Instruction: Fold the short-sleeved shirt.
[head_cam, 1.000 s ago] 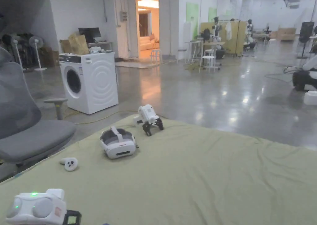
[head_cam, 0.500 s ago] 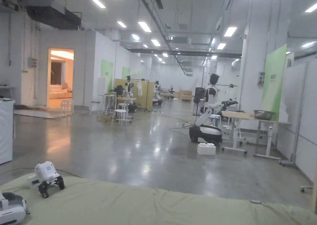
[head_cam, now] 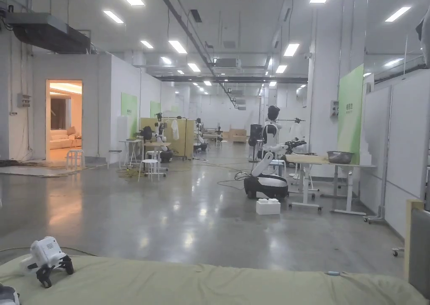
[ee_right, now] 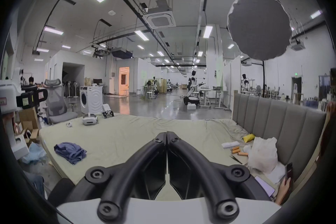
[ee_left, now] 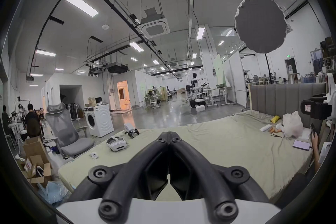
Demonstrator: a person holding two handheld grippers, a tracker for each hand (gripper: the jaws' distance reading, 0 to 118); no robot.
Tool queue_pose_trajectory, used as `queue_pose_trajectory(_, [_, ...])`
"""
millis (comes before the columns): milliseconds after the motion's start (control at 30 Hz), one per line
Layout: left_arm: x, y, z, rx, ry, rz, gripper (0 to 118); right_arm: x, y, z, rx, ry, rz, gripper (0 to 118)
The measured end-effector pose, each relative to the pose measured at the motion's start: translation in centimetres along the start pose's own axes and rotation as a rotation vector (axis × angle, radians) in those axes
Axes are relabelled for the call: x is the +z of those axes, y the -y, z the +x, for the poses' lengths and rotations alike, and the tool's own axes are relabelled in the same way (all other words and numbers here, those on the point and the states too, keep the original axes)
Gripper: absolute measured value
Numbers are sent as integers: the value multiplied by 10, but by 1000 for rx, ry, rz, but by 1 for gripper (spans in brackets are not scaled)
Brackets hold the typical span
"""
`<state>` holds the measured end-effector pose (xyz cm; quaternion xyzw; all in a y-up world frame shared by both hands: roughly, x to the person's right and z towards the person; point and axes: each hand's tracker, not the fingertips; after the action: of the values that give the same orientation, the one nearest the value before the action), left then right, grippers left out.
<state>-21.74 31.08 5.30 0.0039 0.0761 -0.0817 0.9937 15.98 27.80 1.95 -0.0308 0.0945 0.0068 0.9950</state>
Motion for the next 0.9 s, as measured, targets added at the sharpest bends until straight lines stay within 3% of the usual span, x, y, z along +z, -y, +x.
queue_pose_trajectory(333, [-3, -8, 3, 14, 29, 1, 0, -3, -1, 2, -35, -17, 13, 0])
queue_pose_trajectory(367, [-4, -8, 2, 21, 41, 4, 7, -4, -2, 3, -43, -23, 12, 2])
queue_pose_trajectory(400, [-5, -8, 1, 29, 40, 4, 20, -5, -3, 3, -49, -28, 10, 13])
queue_pose_trajectory(433, [-6, -7, 0, 49, 56, 10, 40, -6, -3, 2, -49, -19, 13, 36])
queue_pose_trajectory(467, [-6, -7, -1, 58, 56, 11, 68, -8, -4, 2, -50, -11, 9, 76])
queue_pose_trajectory(500, [-6, -7, -2, 71, 58, 16, 83, -10, -4, 2, -52, -14, 8, 95])
queue_pose_trajectory(567, [-7, -6, -2, 86, 41, 25, 104, -8, -6, 1, -57, -11, 21, 101])
queue_pose_trajectory(667, [-10, -6, -4, 88, 25, 24, 118, -10, -10, 1, -71, 14, 24, 109])
queue_pose_trajectory(733, [-10, -6, -3, 83, 13, 24, 118, -12, -10, 3, -76, 26, 20, 115])
queue_pose_trajectory(900, [-13, -4, -4, 86, -9, 6, 118, -13, -8, 8, -121, 22, 19, 116])
